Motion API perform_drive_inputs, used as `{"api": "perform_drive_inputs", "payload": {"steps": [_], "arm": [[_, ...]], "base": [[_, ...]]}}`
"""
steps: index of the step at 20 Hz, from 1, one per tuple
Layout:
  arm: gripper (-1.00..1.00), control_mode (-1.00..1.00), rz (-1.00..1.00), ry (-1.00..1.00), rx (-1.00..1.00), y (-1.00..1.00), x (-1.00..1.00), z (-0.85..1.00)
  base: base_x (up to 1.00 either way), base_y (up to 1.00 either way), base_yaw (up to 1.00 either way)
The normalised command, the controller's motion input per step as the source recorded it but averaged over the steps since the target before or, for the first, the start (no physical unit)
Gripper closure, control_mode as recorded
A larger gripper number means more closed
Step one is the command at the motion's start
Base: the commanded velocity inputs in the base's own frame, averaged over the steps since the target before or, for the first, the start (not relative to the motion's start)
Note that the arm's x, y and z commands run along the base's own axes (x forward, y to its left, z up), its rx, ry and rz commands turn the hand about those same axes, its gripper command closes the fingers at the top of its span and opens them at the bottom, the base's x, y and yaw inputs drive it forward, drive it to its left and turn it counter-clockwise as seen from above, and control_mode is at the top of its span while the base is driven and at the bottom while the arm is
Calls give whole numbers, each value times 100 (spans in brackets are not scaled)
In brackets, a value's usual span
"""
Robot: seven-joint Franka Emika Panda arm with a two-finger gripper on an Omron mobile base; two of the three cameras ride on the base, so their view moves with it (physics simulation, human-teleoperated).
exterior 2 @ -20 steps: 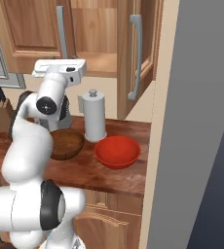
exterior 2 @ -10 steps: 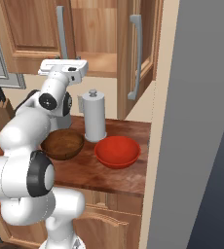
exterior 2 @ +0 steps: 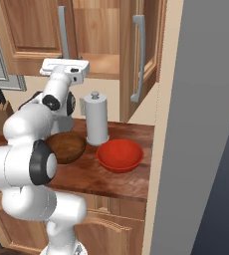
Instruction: Open the cabinet. Pick the bowls from the counter and place them in the cabinet. Then close the cabinet.
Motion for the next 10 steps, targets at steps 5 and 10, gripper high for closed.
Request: {"api": "perform_drive_inputs", "payload": {"steps": [5,10], "arm": [[100,-100,0,0,0,8,76,0],[100,-100,0,0,0,12,53,0]], "base": [[0,0,0],[0,0,0]]}}
